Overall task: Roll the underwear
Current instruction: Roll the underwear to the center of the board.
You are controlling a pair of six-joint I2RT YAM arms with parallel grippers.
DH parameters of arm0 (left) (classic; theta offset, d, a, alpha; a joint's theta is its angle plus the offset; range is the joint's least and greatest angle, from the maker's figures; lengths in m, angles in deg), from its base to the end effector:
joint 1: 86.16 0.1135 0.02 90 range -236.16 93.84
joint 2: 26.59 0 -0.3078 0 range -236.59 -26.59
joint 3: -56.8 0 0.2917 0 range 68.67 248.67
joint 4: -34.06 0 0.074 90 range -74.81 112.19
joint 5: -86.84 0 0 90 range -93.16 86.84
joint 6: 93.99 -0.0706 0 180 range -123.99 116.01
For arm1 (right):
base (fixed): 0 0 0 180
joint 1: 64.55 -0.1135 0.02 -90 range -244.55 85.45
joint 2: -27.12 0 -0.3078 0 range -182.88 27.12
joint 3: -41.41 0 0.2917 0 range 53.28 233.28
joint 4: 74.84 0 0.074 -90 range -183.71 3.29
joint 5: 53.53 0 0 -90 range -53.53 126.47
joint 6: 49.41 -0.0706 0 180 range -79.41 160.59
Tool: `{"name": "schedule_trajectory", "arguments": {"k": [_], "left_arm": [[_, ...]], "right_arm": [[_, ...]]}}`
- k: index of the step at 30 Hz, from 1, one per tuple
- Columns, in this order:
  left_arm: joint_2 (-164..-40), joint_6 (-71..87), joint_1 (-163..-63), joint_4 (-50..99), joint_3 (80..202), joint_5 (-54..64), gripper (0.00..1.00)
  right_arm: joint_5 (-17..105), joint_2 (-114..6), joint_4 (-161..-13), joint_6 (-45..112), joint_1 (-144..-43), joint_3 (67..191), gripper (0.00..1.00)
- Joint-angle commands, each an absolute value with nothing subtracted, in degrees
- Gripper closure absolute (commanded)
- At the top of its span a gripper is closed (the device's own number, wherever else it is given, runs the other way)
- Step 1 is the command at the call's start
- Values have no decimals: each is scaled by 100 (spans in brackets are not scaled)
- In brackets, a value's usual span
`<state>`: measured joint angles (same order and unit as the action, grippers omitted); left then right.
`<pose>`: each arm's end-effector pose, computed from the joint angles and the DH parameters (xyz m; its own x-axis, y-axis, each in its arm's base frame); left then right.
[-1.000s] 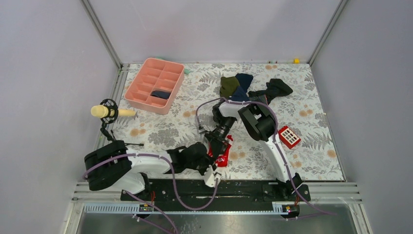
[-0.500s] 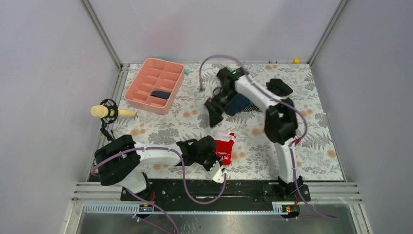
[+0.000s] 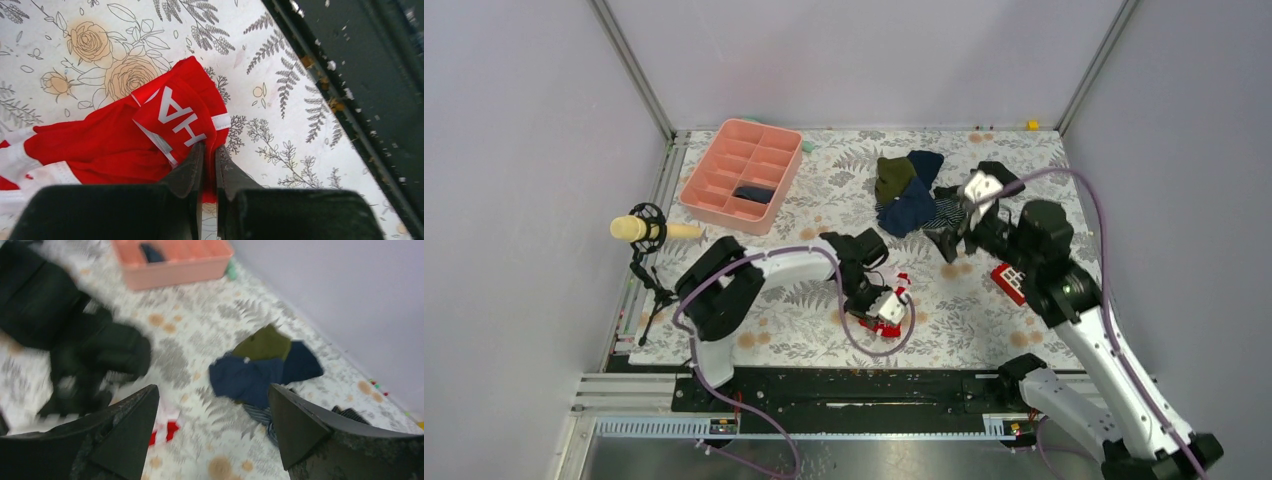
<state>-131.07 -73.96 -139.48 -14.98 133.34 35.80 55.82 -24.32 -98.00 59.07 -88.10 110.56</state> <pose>0.1936 -0.3342 0.1493 0.4661 0.5973 -0.6527 0.7894 -0.6139 0.0018 0.2162 0.1197 0.4296 0.1328 -0.2684 -0.9541 -0.6719 0.6833 -0.2857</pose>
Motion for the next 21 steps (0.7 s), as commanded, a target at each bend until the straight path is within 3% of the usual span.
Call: {"name": "schedule_trajectory", "arguments": {"k": [1, 6, 12, 16, 21], "left_arm": [[-14217, -7168, -13810, -3817, 13724, 4914, 100], [-15030, -7075, -13510, -4700, 14473, 5756, 100], [-15503, -6349, -13130, -4699, 14750, 6516, 100], [-15574, -5433, -12911, -4183, 14740, 6847, 100], [-15215, -3301, -12863, -2325, 14235, 6493, 100]], "right_arm": [[6669, -1430, -10411, 6904, -9012, 9601, 15], [6154, -534, -11045, 8868, -10374, 8367, 27], [6391, -1009, -10871, 9736, -11019, 8004, 37], [6622, -1640, -10457, 10052, -11341, 7800, 36], [6838, -2513, -9789, 9426, -11669, 7850, 34]]}}
